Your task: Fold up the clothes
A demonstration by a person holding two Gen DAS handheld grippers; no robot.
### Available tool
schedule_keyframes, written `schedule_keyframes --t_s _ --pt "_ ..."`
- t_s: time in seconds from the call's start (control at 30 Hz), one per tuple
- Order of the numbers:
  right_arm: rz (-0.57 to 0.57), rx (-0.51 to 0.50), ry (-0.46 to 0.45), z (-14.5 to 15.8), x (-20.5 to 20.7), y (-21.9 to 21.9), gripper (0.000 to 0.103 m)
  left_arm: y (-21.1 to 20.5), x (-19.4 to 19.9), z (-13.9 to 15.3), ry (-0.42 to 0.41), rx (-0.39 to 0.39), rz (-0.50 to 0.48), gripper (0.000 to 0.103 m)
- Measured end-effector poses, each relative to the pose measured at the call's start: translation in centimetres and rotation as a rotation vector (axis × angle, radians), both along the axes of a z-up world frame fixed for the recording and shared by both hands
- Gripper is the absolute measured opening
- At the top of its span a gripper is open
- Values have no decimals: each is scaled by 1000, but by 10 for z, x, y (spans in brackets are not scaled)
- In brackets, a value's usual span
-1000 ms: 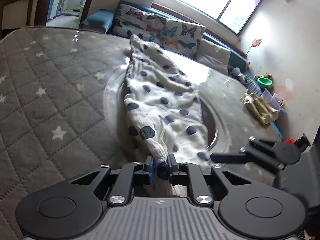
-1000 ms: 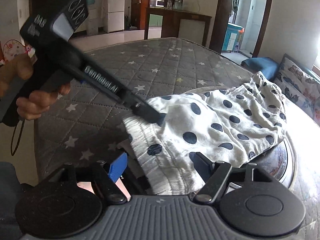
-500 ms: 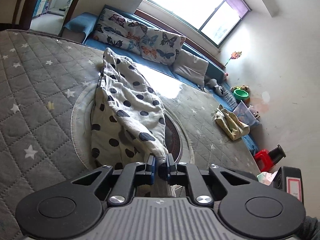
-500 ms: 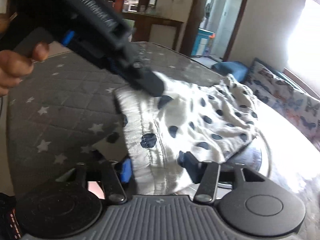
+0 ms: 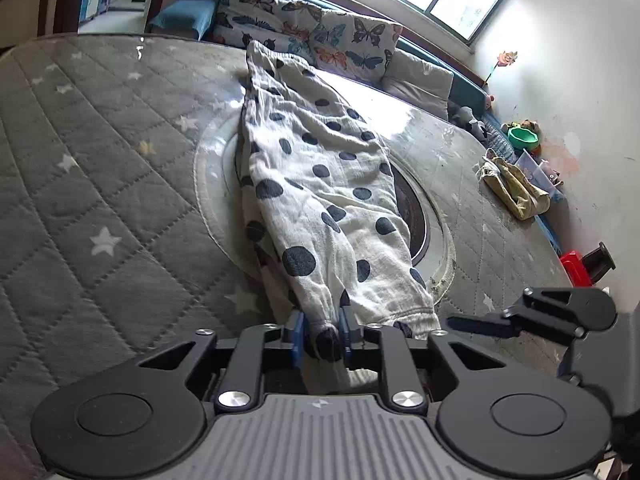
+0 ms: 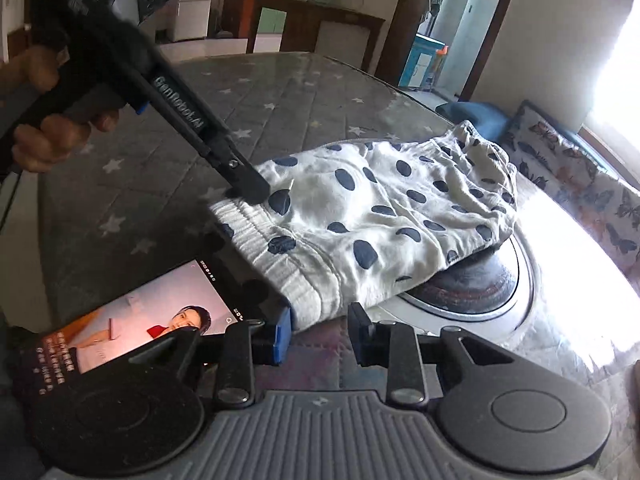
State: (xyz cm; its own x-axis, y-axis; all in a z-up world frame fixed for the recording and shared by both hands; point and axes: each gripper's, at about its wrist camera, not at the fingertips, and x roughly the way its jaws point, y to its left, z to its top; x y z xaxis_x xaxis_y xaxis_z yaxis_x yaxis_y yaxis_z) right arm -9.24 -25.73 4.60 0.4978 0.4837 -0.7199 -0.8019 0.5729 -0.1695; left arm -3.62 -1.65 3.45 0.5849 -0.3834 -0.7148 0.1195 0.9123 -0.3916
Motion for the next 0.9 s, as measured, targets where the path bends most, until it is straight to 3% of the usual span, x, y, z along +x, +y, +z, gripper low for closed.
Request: schedule_keyframes --t_s 0.23,0.4,0.63,0.73,0.9 --pt "-67 145 83 35 58 -7 34 1 -1 28 -95 34 -12 28" --pt "-90 262 237 46 96 -10 37 -3 19 36 -132 33 -25 28" --pt "-115 229 175 54 101 -17 37 -7 49 29 -125 33 -60 28" --pt "-121 219 190 41 107 -11 37 -19 56 17 -108 64 -100 28" --pt "-39 154 218 10 95 13 37 -24 46 -4 -66 100 -136 28"
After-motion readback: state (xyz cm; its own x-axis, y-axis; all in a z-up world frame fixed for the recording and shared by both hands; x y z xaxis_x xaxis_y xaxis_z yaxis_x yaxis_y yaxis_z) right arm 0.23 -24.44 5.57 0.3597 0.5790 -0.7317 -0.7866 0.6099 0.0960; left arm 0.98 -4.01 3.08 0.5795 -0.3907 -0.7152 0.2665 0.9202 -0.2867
